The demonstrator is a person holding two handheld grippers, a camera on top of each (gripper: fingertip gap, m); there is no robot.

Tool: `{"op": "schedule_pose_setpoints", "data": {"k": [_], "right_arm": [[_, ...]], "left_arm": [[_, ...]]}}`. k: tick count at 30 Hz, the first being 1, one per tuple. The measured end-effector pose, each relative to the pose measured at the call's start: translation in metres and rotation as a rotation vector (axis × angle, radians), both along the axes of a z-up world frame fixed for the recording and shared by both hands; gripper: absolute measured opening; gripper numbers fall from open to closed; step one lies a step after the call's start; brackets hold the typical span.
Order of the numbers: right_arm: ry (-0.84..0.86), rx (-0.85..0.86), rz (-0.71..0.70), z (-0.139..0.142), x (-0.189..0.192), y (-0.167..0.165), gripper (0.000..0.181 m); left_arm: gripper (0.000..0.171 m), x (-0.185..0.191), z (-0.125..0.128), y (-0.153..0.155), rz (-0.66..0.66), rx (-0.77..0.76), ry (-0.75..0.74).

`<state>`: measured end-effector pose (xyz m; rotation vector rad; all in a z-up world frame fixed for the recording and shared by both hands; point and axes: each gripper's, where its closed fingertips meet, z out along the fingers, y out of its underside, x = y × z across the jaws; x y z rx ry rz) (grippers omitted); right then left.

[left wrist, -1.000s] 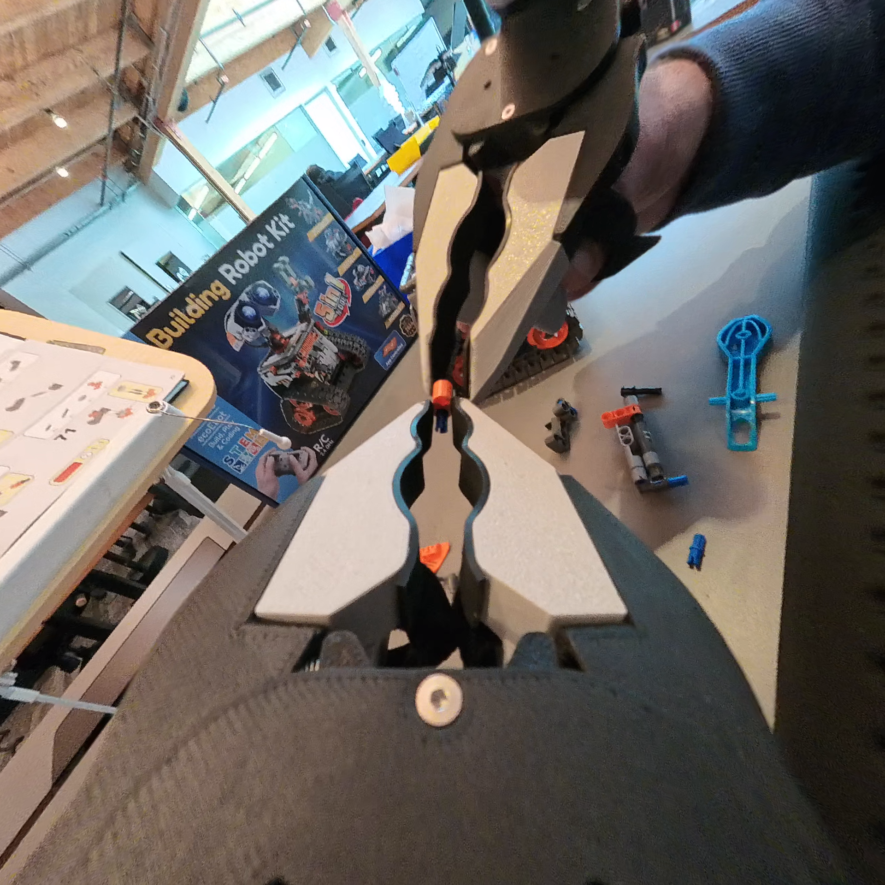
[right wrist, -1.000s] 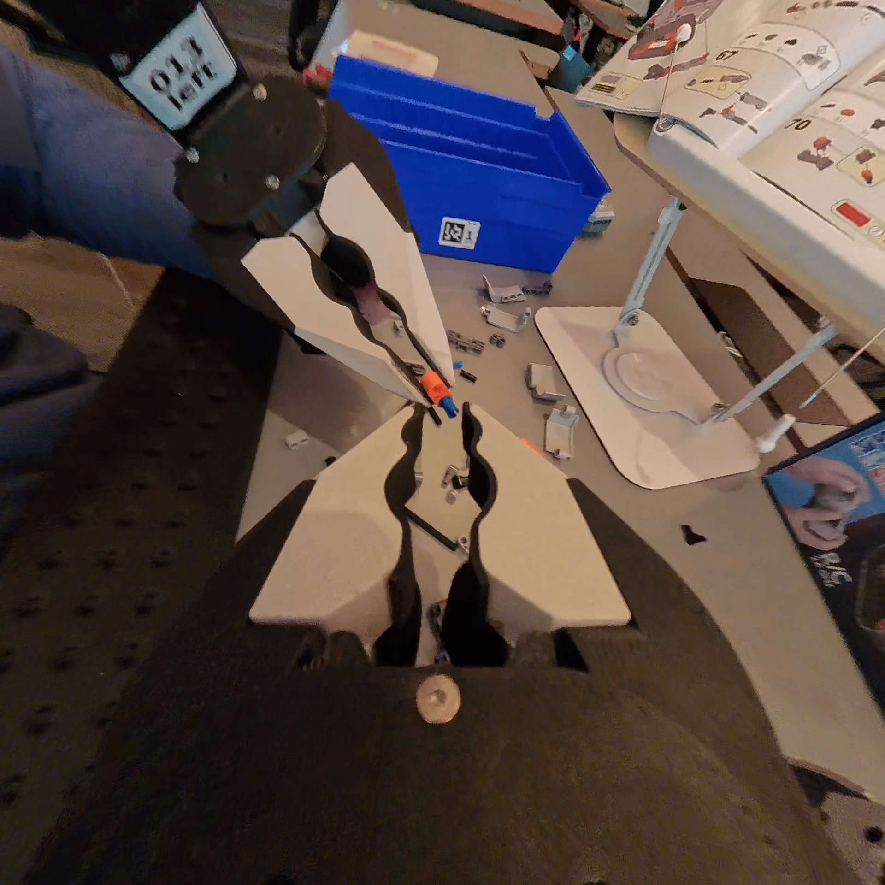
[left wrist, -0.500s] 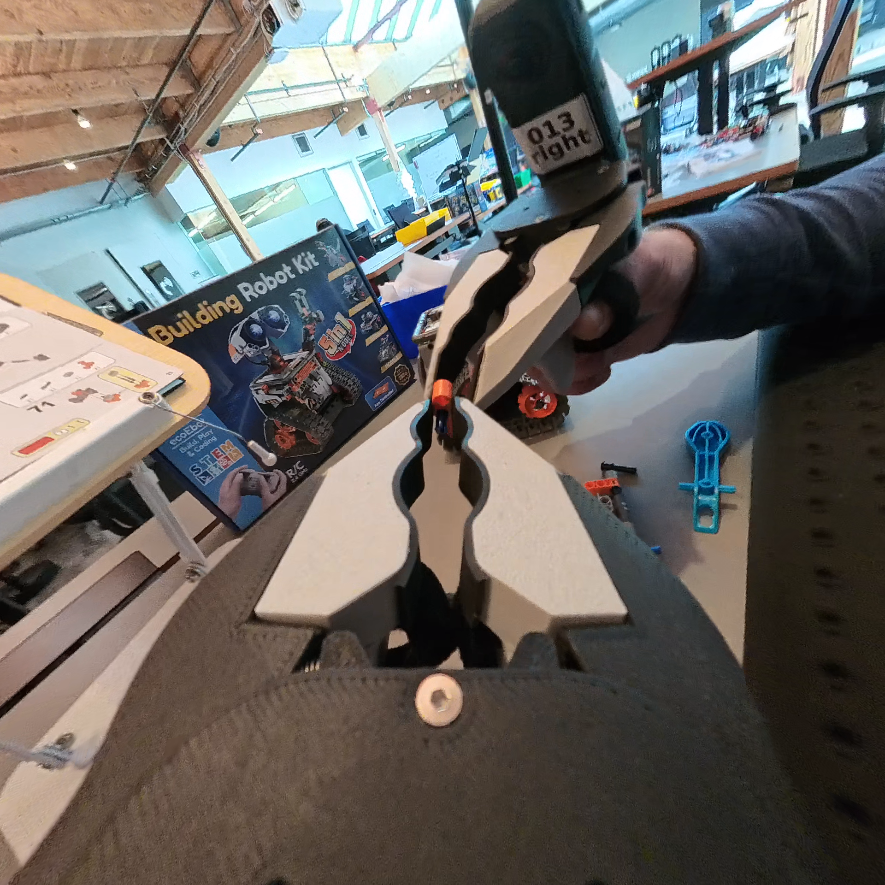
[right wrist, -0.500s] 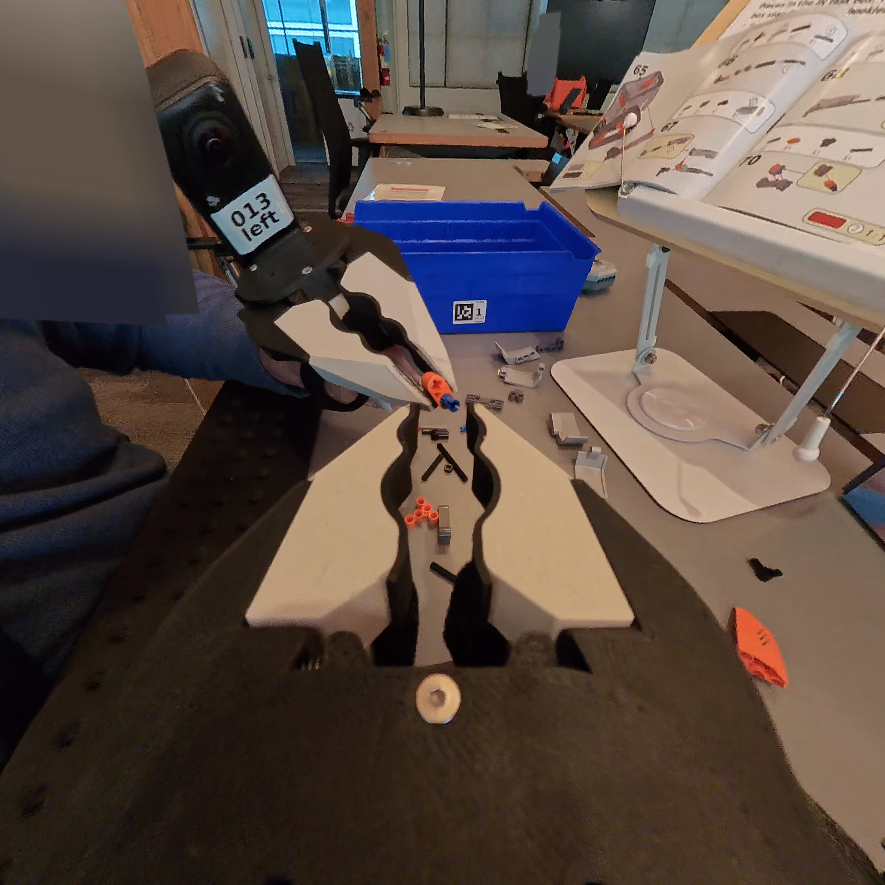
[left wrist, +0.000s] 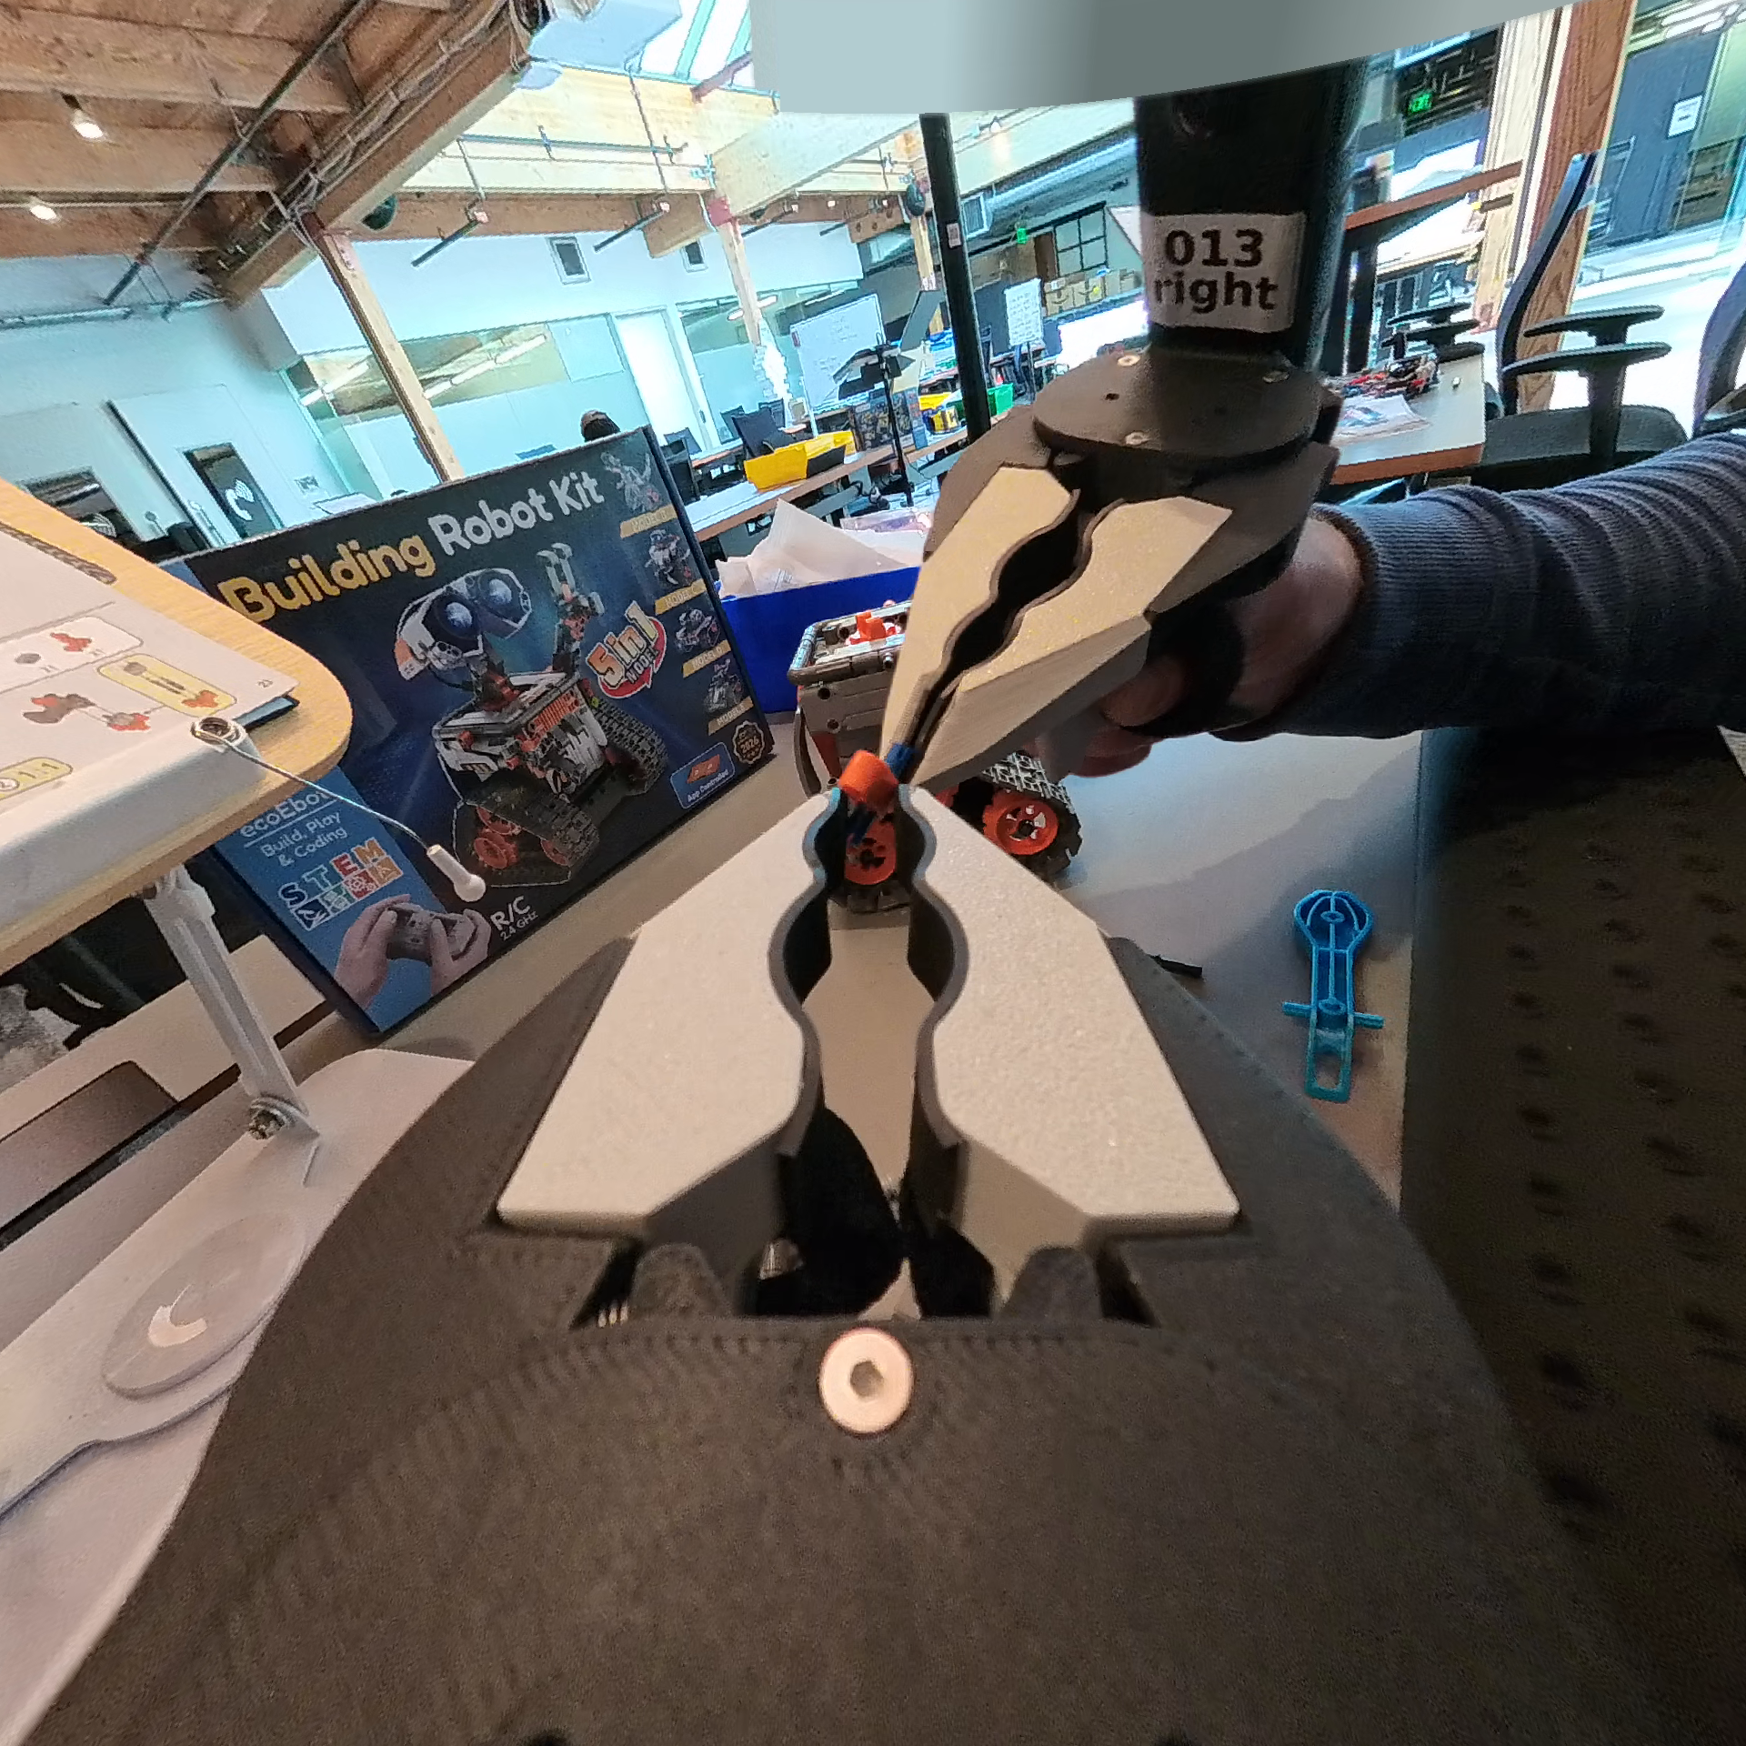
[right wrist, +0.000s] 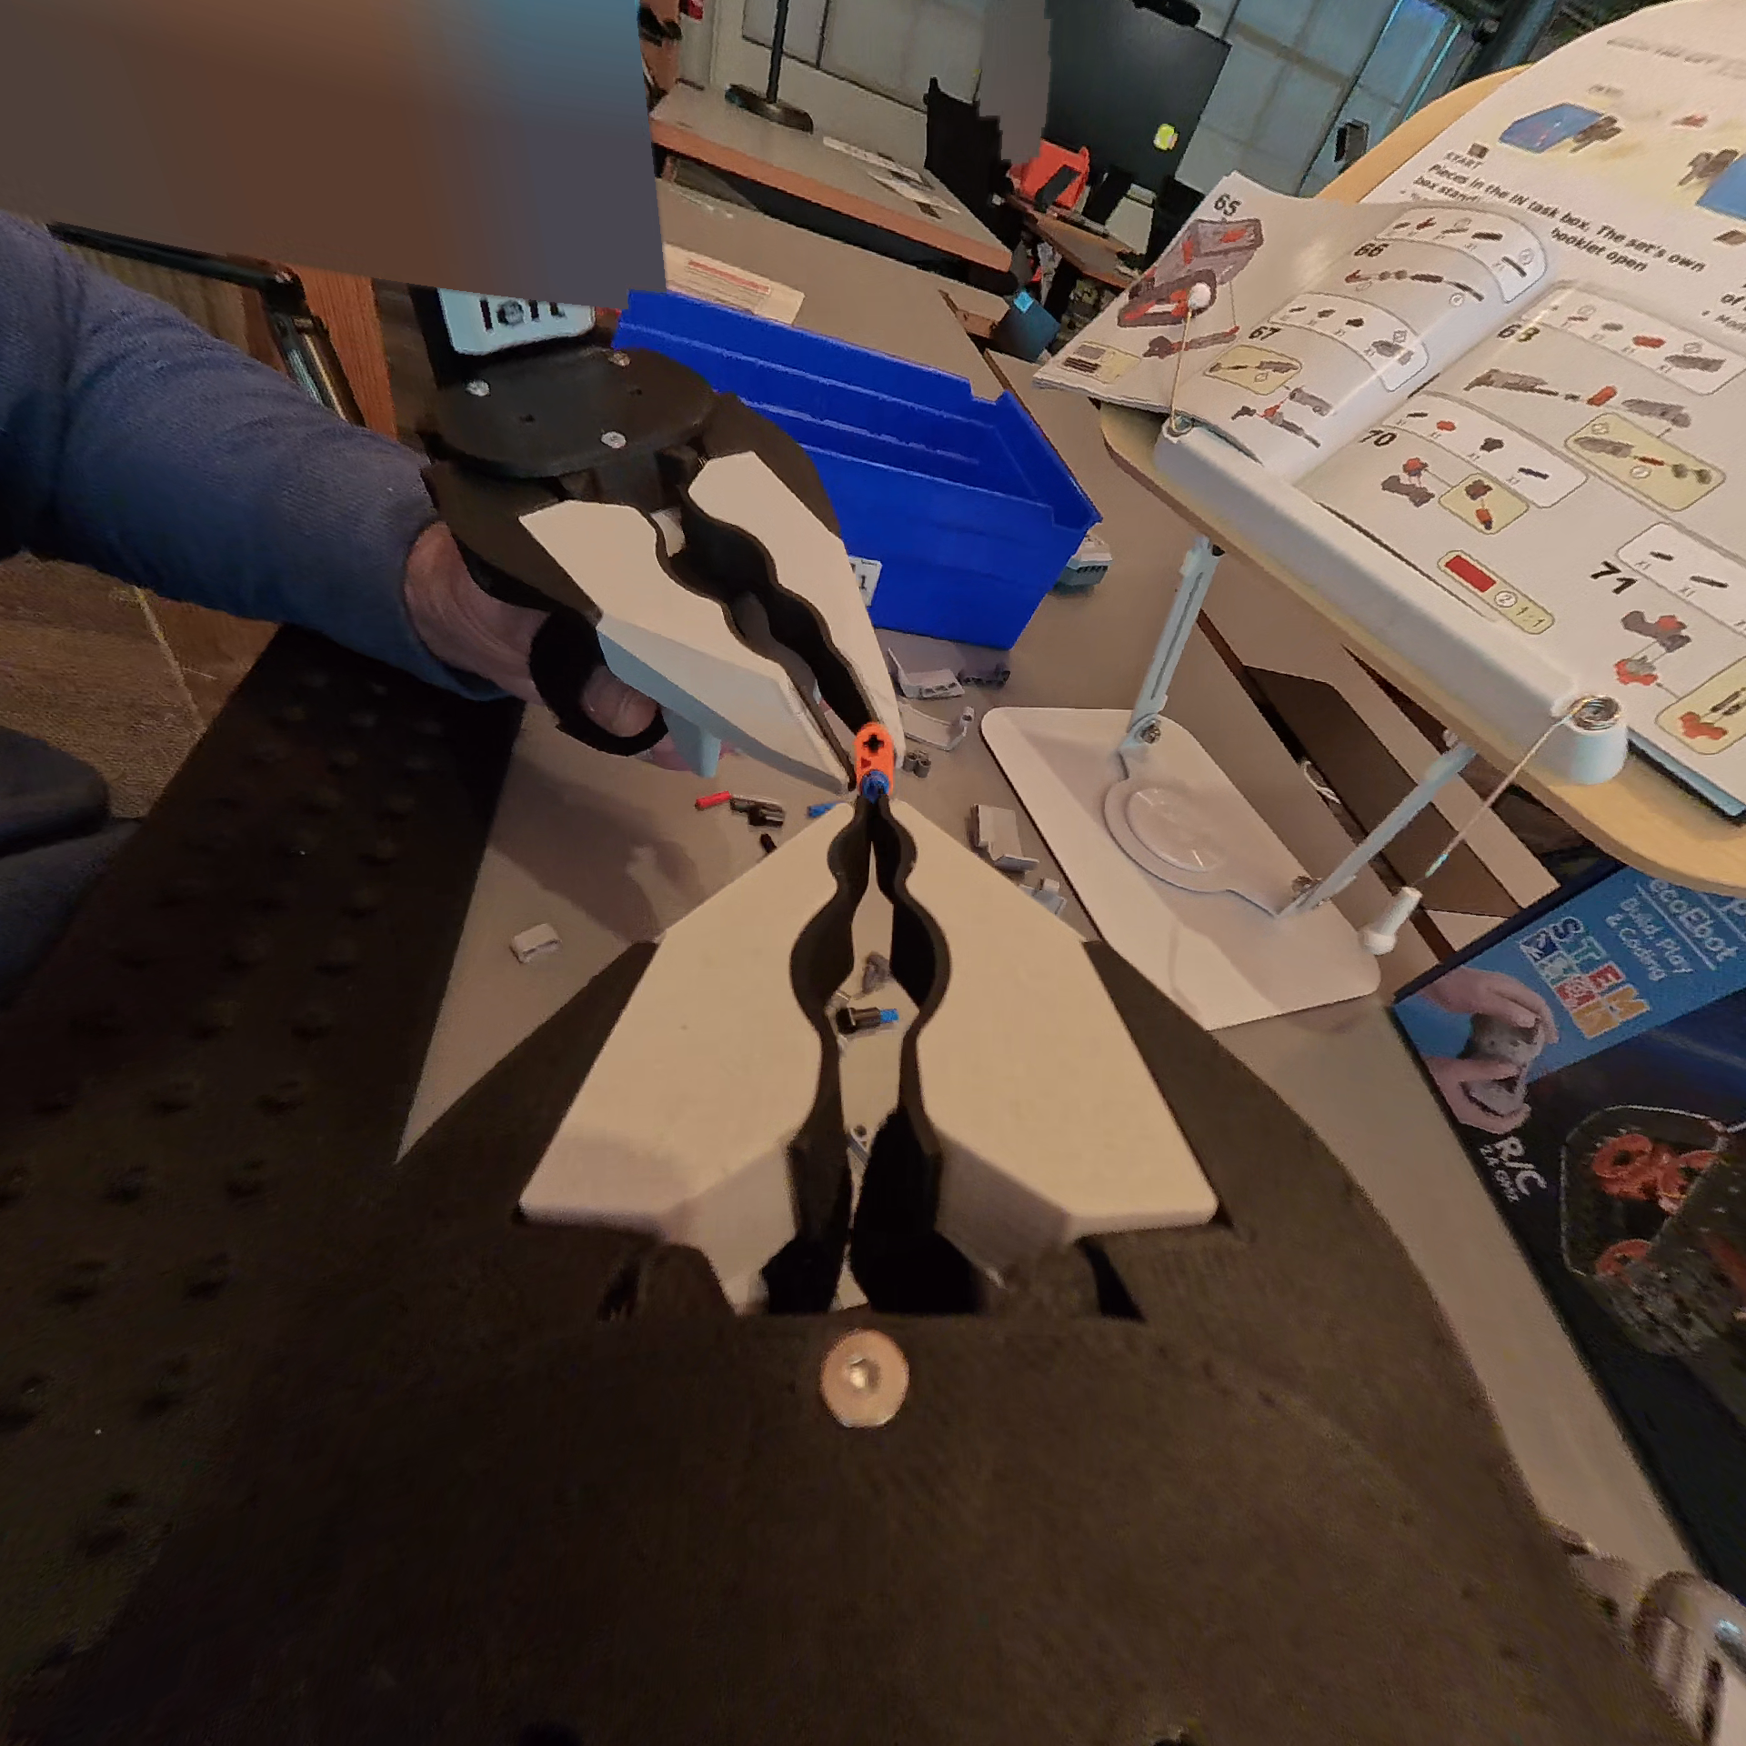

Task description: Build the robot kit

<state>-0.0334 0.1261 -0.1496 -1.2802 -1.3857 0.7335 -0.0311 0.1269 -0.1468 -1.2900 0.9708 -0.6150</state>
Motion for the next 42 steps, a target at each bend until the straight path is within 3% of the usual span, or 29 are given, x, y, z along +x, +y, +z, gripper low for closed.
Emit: {"op": "schedule_pose_setpoints", "data": {"k": [7, 13, 19, 21, 26, 32, 36, 42], "right_arm": [[-0.063, 0.105, -0.058, 0.0, 0.006, 0.008, 0.0], [-0.205, 0.292, -0.124, -0.008, 0.01, 0.014, 0.0], [-0.303, 0.399, -0.113, -0.015, 0.007, 0.007, 0.0], [-0.284, 0.388, -0.111, -0.012, 0.007, 0.005, 0.0], [-0.25, 0.33, -0.099, -0.011, 0.007, 0.005, 0.0], [-0.181, 0.125, -0.086, 0.001, 0.033, 0.018, 0.0], [-0.245, 0.086, -0.151, 0.0, 0.061, 0.032, 0.0], [-0.31, 0.009, -0.103, -0.021, 0.068, 0.024, 0.0]], "left_arm": [[0.01, -0.003, -0.002, 0.006, 0.031, 0.0, 0.018], [0.02, -0.004, -0.005, 0.01, 0.104, 0.092, 0.131], [0.011, 0.005, -0.019, 0.011, 0.14, 0.131, 0.267], [0.0, 0.005, -0.021, 0.012, 0.129, 0.109, 0.257], [0.0, 0.007, -0.012, 0.01, 0.087, 0.031, 0.149], [0.0, -0.002, -0.016, 0.017, 0.116, 0.017, 0.181], [0.001, -0.008, -0.035, 0.027, 0.14, -0.039, 0.276], [0.007, -0.013, -0.068, 0.018, 0.066, -0.148, 0.459]]}}
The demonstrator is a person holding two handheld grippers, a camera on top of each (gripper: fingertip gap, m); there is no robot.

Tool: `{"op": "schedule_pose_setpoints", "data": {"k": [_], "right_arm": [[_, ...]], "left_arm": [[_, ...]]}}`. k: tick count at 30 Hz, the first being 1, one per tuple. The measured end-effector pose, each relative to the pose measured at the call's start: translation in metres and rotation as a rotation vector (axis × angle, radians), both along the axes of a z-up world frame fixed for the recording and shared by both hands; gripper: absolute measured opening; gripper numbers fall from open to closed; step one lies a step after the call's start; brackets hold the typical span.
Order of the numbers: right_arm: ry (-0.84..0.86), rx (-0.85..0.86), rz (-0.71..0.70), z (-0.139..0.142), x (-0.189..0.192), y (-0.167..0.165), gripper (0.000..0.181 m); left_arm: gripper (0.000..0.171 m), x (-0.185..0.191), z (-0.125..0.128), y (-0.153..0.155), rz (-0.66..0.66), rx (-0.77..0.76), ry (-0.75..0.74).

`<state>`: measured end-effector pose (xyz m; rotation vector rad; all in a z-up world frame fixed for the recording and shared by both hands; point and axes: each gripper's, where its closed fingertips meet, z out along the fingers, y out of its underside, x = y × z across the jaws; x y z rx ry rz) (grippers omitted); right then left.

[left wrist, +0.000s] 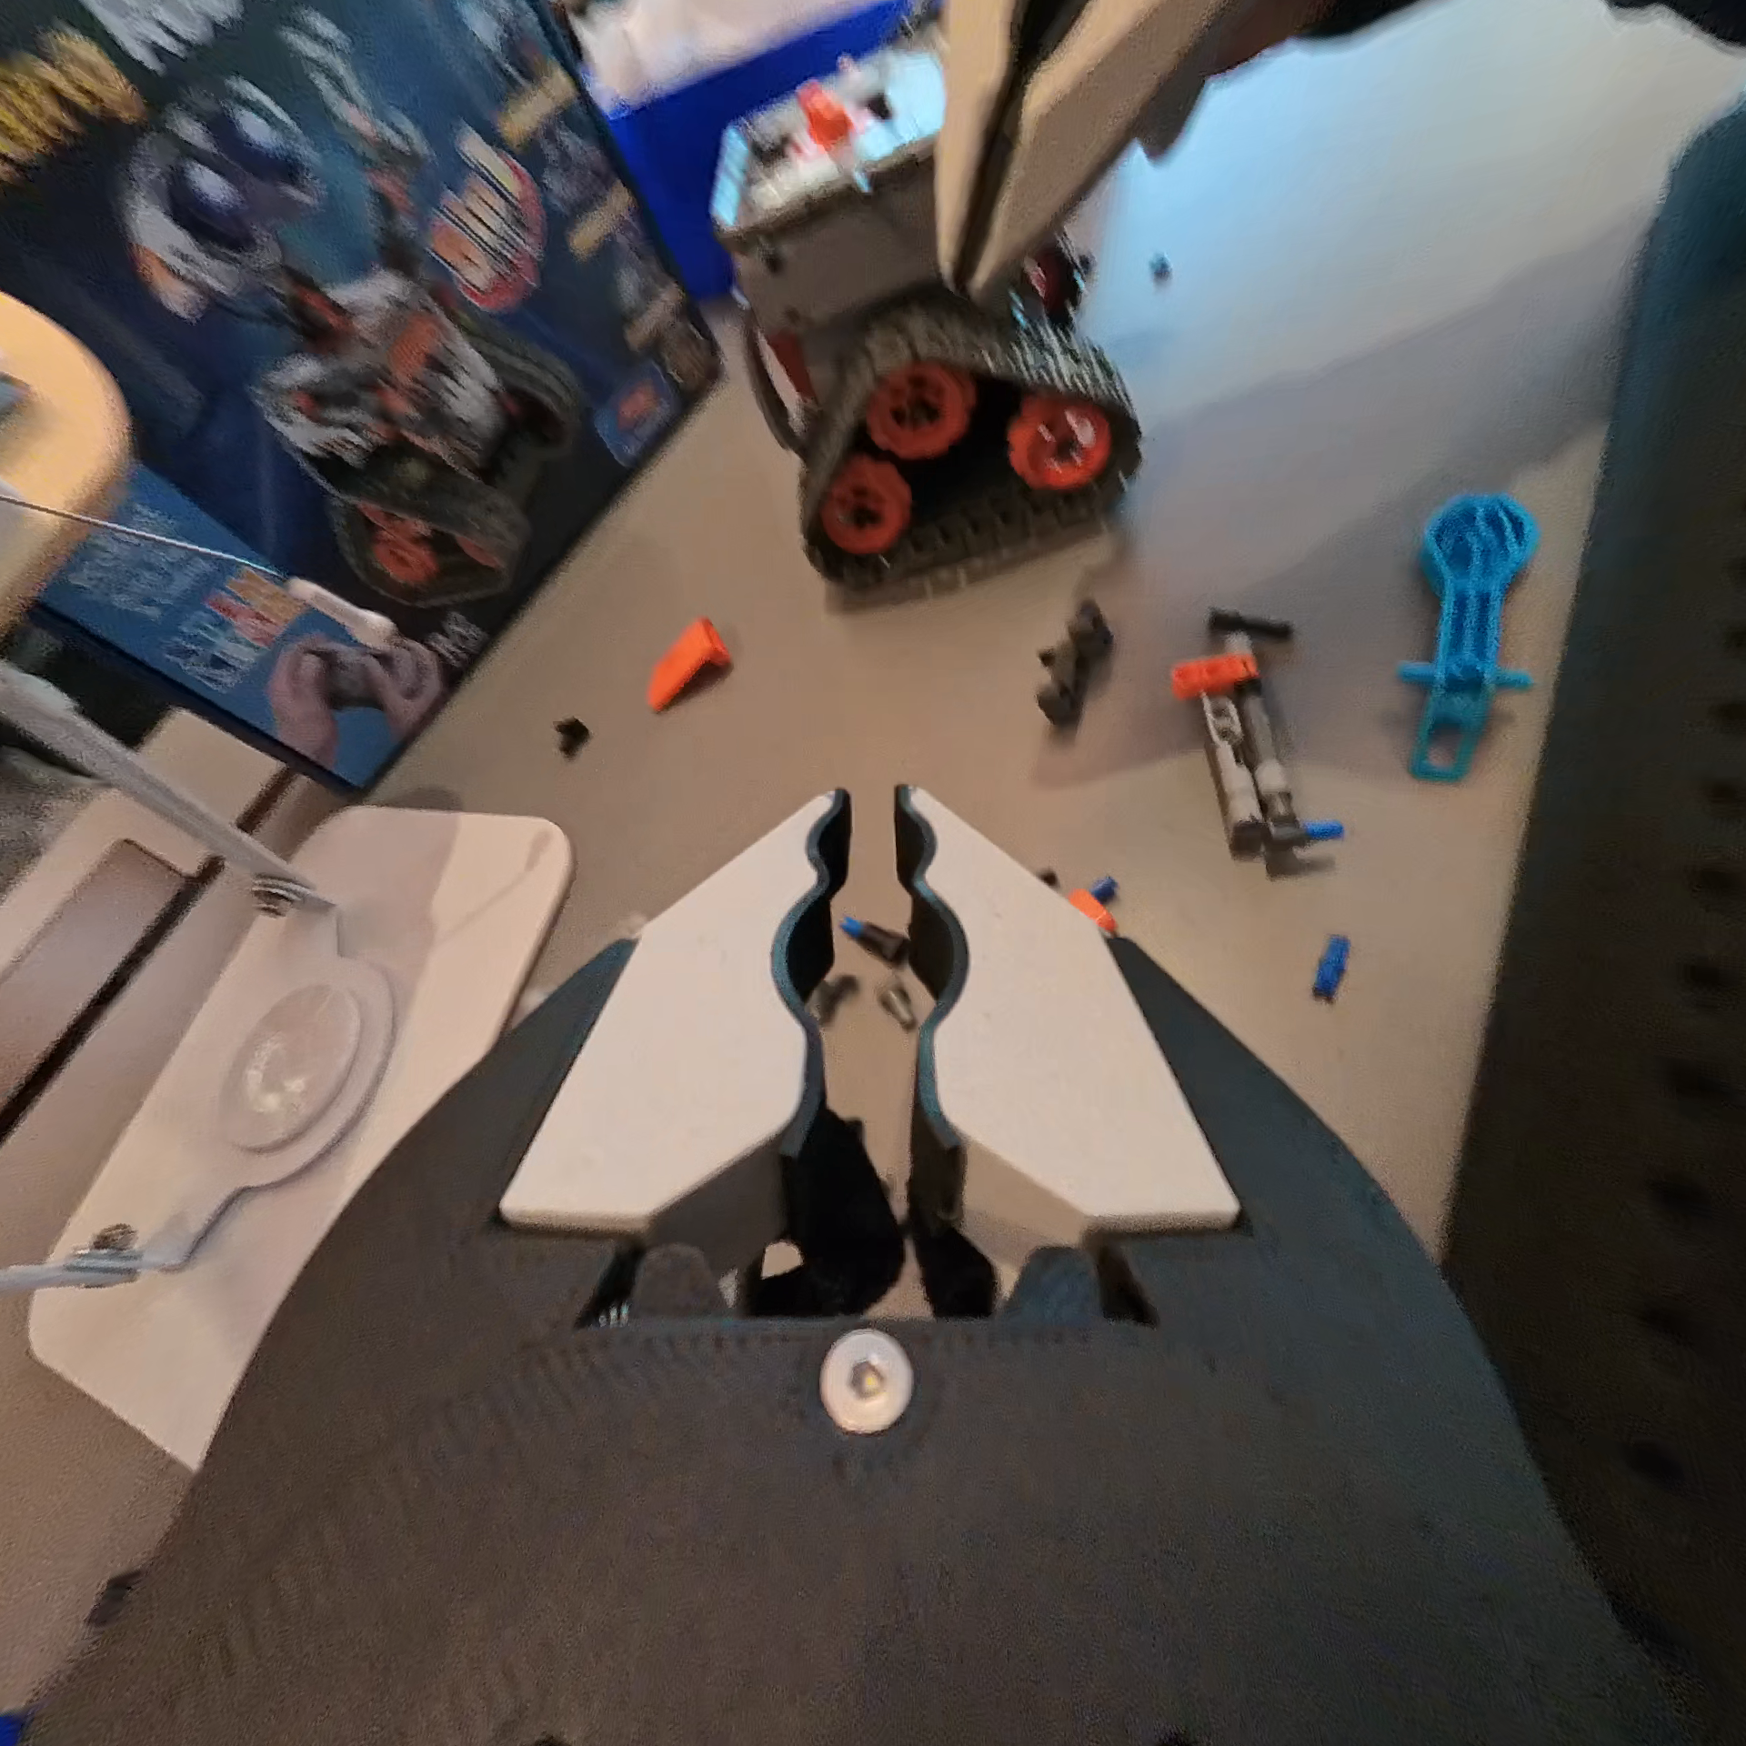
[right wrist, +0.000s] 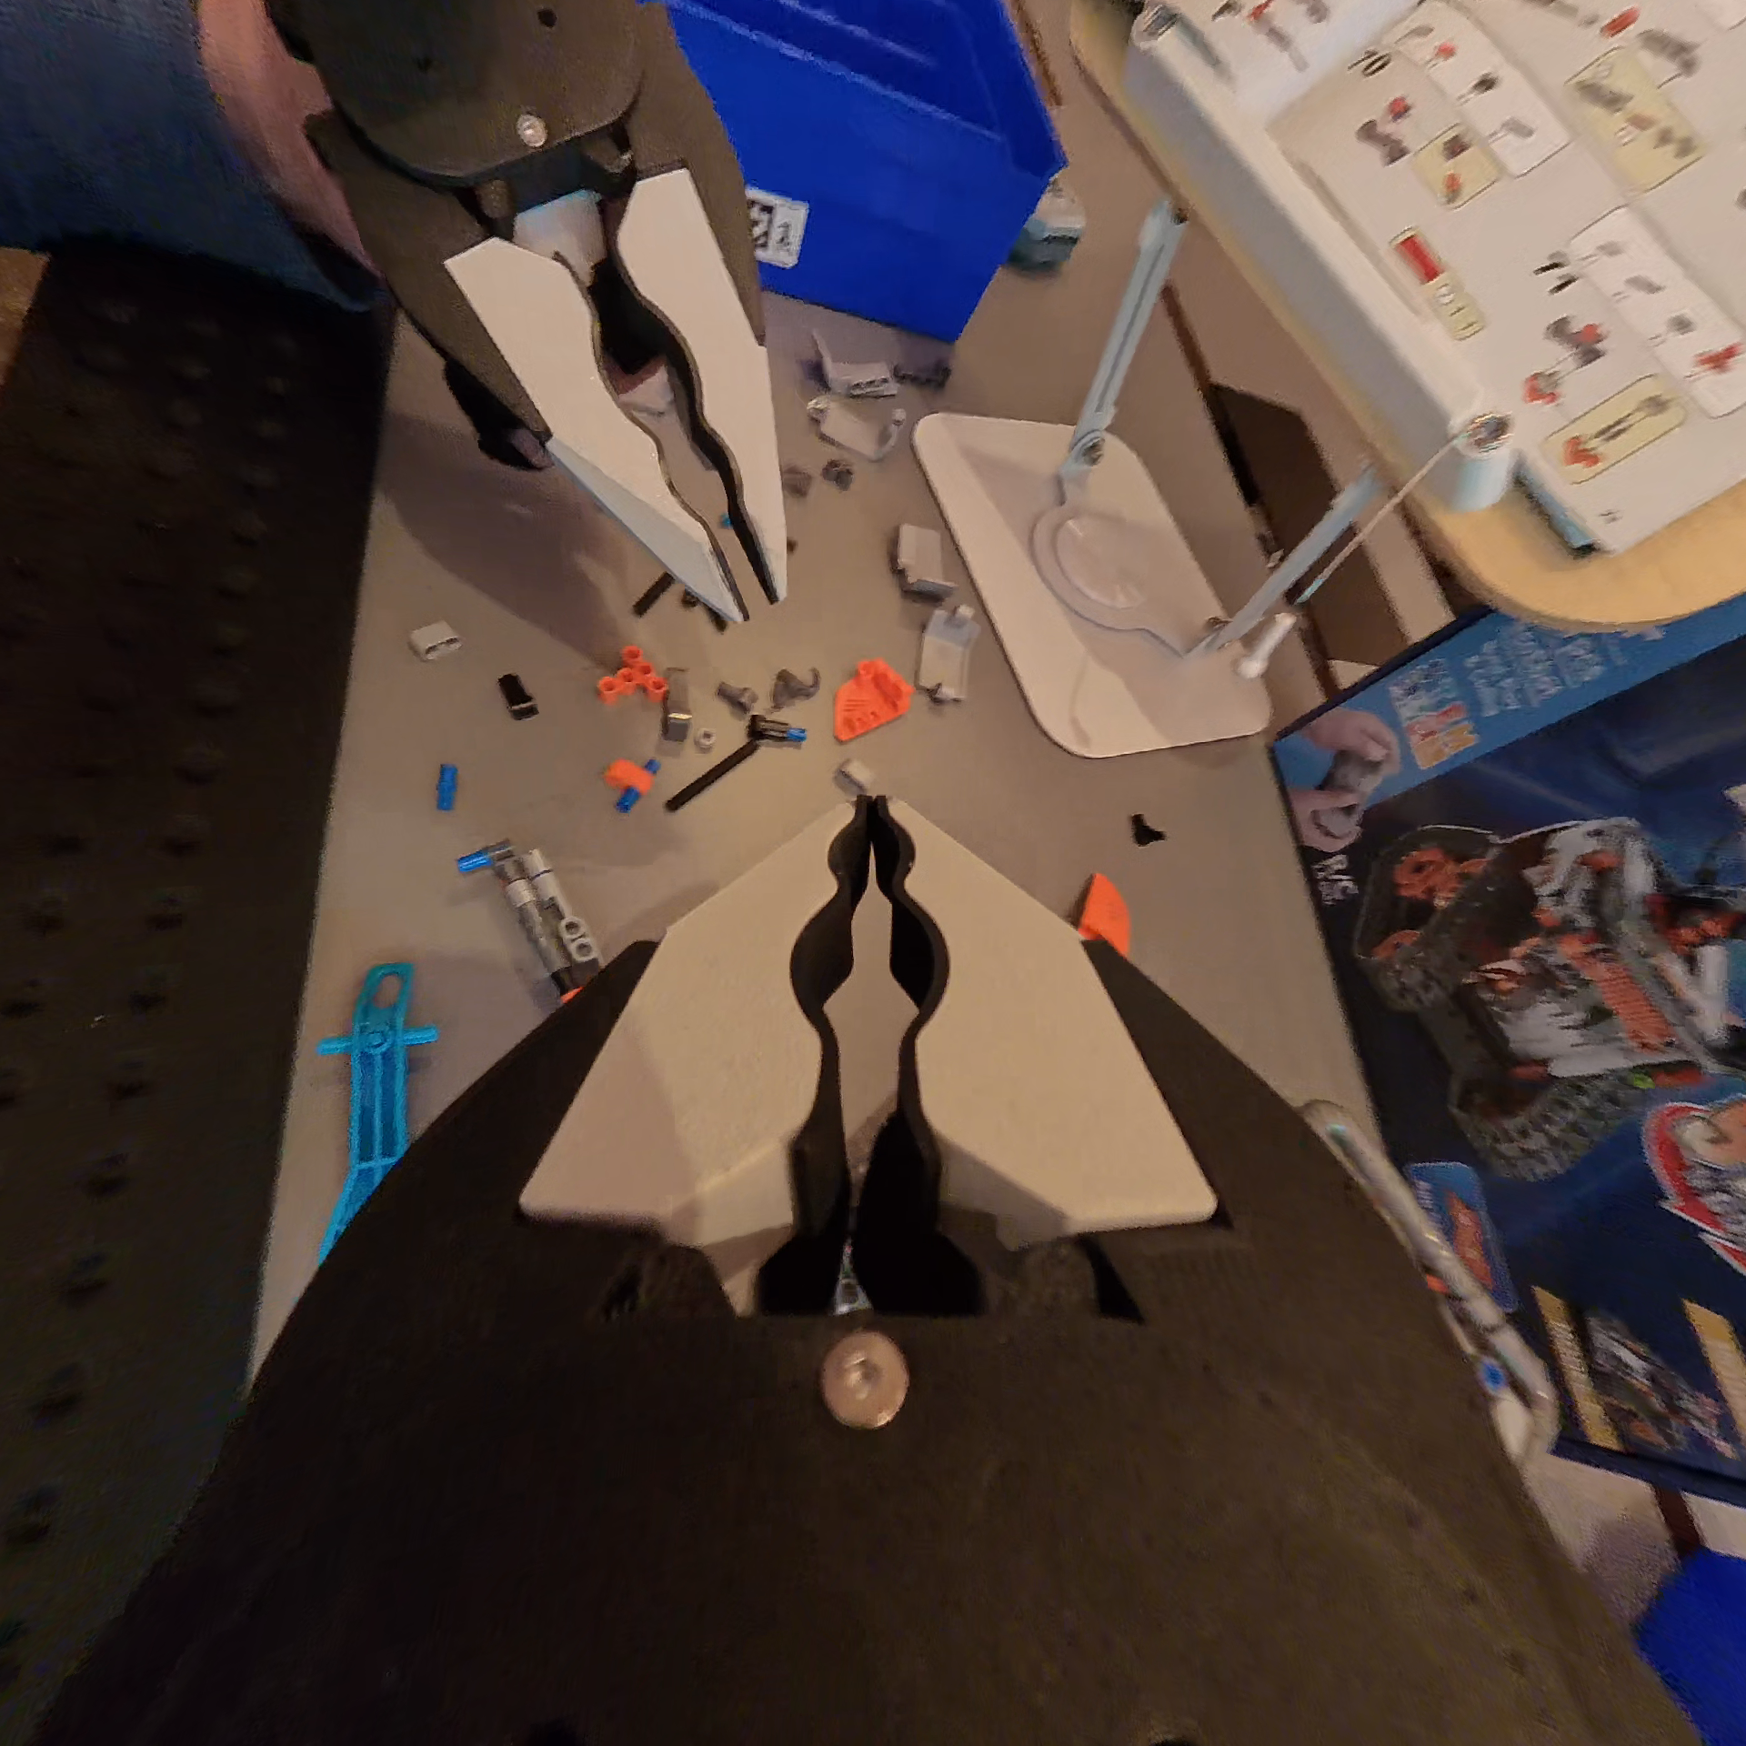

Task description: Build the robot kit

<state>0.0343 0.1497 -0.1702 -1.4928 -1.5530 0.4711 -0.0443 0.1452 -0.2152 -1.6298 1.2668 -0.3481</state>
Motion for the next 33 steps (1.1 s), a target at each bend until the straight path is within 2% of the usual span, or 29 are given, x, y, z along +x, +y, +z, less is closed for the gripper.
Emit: {"op": "schedule_pose_setpoints", "data": {"k": [4, 8, 14, 23, 25, 30, 33], "right_arm": [[-0.083, -0.038, 0.027, -0.025, -0.002, -0.006, 0.0], [-0.112, -0.072, 0.045, -0.039, -0.003, -0.01, 0.0], [-0.123, -0.101, 0.066, -0.052, -0.004, -0.016, 0.0], [-0.177, -0.154, 0.084, -0.061, 0.006, -0.023, 0.001], [-0.198, -0.185, 0.097, -0.064, 0.011, -0.029, 0.007], [-0.29, -0.27, 0.133, -0.087, 0.022, -0.046, 0.026], [-0.331, -0.312, 0.155, -0.106, 0.021, -0.052, 0.027]], "left_arm": [[0.01, 0.004, -0.027, -0.02, -0.082, -0.12, 0.109], [0.01, 0.012, -0.051, -0.036, -0.148, -0.165, 0.232], [0.014, 0.012, -0.077, -0.04, -0.105, -0.223, 0.346], [0.006, 0.017, -0.078, -0.03, -0.047, -0.209, 0.312], [0.006, 0.017, -0.077, -0.029, -0.048, -0.186, 0.319], [0.006, 0.021, -0.067, -0.029, -0.057, -0.179, 0.269], [0.006, 0.021, -0.066, -0.03, -0.063, -0.176, 0.267]]}}
